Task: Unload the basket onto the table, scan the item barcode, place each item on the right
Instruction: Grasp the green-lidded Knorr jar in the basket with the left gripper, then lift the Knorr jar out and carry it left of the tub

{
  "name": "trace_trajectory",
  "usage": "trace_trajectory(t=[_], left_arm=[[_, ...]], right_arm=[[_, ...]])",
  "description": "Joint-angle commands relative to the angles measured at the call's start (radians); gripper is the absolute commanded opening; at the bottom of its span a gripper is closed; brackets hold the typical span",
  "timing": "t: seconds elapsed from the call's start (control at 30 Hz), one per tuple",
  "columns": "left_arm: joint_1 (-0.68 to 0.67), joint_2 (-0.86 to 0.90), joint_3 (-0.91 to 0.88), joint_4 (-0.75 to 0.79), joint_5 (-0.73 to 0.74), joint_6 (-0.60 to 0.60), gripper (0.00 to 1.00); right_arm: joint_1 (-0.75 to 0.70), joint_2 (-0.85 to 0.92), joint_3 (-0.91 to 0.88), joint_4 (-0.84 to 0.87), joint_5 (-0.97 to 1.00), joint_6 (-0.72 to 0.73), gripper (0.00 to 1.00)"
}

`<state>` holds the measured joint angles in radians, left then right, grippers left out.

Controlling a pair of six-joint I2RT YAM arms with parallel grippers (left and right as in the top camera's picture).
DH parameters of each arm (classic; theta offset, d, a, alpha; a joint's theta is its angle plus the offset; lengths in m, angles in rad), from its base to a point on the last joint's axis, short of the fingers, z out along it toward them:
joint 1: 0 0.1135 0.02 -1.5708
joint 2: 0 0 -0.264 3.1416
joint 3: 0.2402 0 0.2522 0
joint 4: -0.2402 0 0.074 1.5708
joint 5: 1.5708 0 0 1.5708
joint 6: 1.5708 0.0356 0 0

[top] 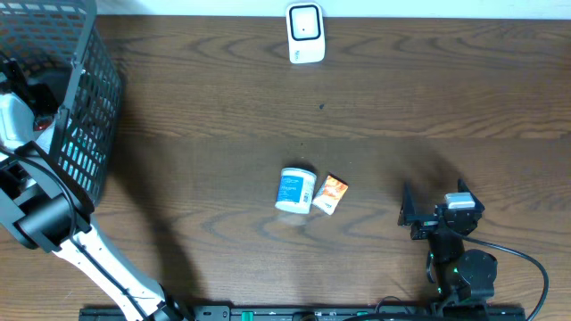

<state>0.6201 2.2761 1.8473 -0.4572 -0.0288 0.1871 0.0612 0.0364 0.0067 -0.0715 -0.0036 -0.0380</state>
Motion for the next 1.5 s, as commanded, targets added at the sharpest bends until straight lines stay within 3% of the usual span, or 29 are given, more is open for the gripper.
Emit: trace_trajectory(t=[0.0,0.13,0.17,0.23,0.27,0.67,0.8,0.87,0.9,1.0,1.1,1.27,1.47], left_arm=[[-0.006,0.022,-0.006,0.003,0.022,-0.005,0.76],[-0.006,0.046,-0.007,0.003,0.022,-0.005,0.76],[-0.006,0.051,-0.007,0.004,0.022,-0.005,0.68],[-0.006,0.05,-0.006,0.012,0.022,-0.009,0.43],[-0.006,0.042,-0.003,0.015,0.021,-0.016,0.42],[-0.01,-0.472,0.003,0.066,0.021,-0.198,0.44],[-0.023,-0.702,0.003,-0.1,0.052,-0.385,0.44],[-0.058,-0.805,0.003,-0.259,0.181,-0.408,0.44],[-0.101,-0.862,0.003,-0.412,0.247,-0.41,0.44],[-0.227,-0.893,0.001,-0.695,0.28,-0.409,0.44],[-0.364,-0.883,-0.053,-0.795,0.279,-0.36,0.44],[-0.554,-0.85,-0.252,-0.764,0.279,-0.322,0.44],[-0.711,-0.78,-0.52,-0.62,0.28,-0.331,0.44]], right_arm=[[-0.008,-0.004,-0.001,-0.006,-0.002,-0.004,0.99],[-0.008,-0.004,-0.001,-0.006,-0.001,-0.004,0.99],[-0.008,-0.004,-0.001,-0.006,-0.002,-0.004,0.99],[-0.008,-0.004,-0.001,-0.006,-0.001,-0.004,0.99],[-0.008,-0.004,-0.001,-0.006,-0.002,-0.004,0.99],[-0.008,-0.004,-0.001,-0.006,-0.002,-0.004,0.99],[-0.008,-0.004,-0.001,-0.006,-0.002,-0.004,0.99],[-0.008,-0.004,-0.001,-0.006,-0.001,-0.004,0.99],[-0.008,-0.004,-0.001,-0.006,-0.001,-0.004,0.99],[-0.008,-0.004,-0.001,-0.006,-0.002,-0.004,0.99],[-0.008,-0.004,-0.001,-0.006,-0.002,-0.004,0.99],[-0.008,-0.004,-0.001,-0.006,-0.002,-0.004,0.99],[-0.008,-0.004,-0.001,-0.006,-0.002,-0.004,0.99]])
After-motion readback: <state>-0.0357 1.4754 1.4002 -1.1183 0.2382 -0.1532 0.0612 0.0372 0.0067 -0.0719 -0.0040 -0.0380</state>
